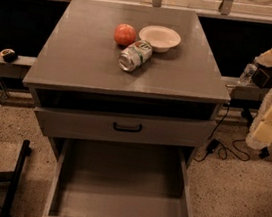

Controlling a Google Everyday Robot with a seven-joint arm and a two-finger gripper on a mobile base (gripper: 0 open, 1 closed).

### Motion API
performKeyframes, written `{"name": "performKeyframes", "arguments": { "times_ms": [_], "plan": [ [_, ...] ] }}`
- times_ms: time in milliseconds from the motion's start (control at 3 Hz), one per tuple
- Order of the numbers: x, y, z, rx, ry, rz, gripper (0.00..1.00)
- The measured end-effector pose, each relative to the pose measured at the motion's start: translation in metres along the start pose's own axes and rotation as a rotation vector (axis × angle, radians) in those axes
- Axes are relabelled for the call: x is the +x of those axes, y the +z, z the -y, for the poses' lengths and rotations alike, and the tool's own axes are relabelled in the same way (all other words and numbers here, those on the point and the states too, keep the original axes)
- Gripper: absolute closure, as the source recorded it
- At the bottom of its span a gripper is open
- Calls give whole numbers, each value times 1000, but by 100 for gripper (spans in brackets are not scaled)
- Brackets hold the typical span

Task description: Place apple into middle drawer

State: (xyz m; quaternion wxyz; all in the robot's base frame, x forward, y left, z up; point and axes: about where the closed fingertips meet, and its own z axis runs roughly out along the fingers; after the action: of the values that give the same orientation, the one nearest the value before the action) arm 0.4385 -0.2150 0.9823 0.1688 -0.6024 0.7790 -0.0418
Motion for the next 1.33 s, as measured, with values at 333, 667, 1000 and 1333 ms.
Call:
{"name": "performKeyframes", "arguments": {
  "times_ms": [333, 667, 1000, 1333],
  "plan": [
    [0, 0, 0, 0, 0, 0, 0],
    [-15, 10, 20, 20, 22, -46, 0],
    [-75, 41, 73, 46, 13, 18, 0],
    [-150, 67, 122, 74, 15, 139, 0]
  ]
}}
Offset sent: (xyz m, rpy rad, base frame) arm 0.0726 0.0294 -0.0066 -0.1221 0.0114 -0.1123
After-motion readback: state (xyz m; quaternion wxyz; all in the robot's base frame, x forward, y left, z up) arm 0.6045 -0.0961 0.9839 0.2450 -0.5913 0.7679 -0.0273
